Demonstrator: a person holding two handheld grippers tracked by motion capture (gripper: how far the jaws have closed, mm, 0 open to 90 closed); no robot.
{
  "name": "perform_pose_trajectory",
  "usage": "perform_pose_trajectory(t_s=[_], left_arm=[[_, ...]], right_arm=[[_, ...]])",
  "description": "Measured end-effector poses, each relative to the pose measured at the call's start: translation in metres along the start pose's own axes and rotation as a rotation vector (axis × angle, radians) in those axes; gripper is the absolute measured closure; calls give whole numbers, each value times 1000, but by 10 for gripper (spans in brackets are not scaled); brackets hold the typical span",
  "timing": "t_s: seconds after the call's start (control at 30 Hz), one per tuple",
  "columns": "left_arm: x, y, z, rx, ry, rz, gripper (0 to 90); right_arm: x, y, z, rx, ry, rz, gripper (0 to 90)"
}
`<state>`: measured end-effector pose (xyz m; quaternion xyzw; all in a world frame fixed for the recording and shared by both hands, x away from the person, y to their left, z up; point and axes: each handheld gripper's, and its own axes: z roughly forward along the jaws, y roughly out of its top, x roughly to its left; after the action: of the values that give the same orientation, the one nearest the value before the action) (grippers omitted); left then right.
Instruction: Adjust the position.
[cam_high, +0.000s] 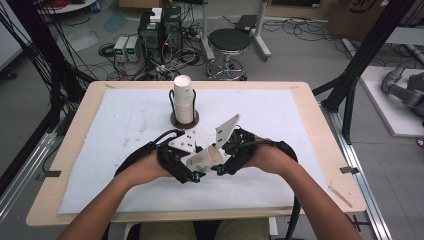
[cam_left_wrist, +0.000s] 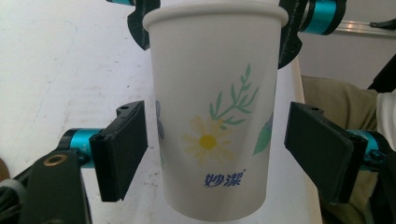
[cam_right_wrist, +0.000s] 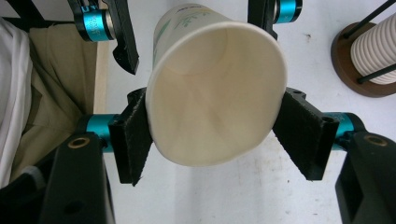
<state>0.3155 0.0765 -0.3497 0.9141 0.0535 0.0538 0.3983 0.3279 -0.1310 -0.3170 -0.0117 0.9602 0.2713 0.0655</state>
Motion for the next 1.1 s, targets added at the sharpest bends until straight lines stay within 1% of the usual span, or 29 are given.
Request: perform_pose_trajectory(t_s=[0.13, 0.27, 0.33, 0.4, 0.43, 0.47, 0.5, 0.67, 0.73, 0.77, 0.83, 0.93, 0.97, 1.0, 1.03, 1.07, 1.1], left_arm=[[0, 0, 2, 5, -6, -7, 226], [2, 1, 6, 28, -11, -1, 250], [3, 1, 7, 33, -9, -6, 260], [3, 1, 8, 39, -11, -2, 287], [3, 2, 8, 44, -15, 0, 305], [3, 2, 8, 44, -15, 0, 322], [3, 2, 9, 47, -23, 1, 347], [4, 2, 11, 60, -34, 7, 354], [4, 1, 12, 48, -35, -5, 357], [4, 0, 13, 45, -37, -7, 359], [4, 0, 13, 45, -40, -11, 364], [4, -1, 13, 33, -32, -16, 367], [4, -2, 12, 25, -29, -20, 367], [4, -3, 12, 16, -23, -29, 366], [5, -5, 11, 11, -19, -32, 366], [6, -7, 11, 0, -17, -40, 366], [7, -12, 9, -21, -9, -62, 365]], right_arm=[[0, 1, 1, 5, 4, -4, 319], [0, 2, 2, 12, 9, -8, 319], [1, 2, 3, 15, 3, -15, 319], [1, 2, 4, 24, 4, -13, 319], [1, 2, 4, 21, 0, -22, 319], [2, 2, 4, 32, -3, -11, 319], [2, 2, 4, 35, -1, -9, 319], [2, 3, 4, 34, 2, -11, 320], [2, 3, 4, 29, 5, -5, 321], [2, 3, 5, 23, 4, -12, 321], [2, 3, 4, 28, 9, -3, 322], [2, 3, 5, 25, 5, 0, 311], [0, 2, 5, 13, 3, 1, 301], [0, 0, 4, -14, 1, 31, 269], [-1, -1, 3, -29, -1, 50, 269], [-1, -1, 3, -29, -1, 50, 252], [-2, -4, 0, -54, -11, 70, 234]])
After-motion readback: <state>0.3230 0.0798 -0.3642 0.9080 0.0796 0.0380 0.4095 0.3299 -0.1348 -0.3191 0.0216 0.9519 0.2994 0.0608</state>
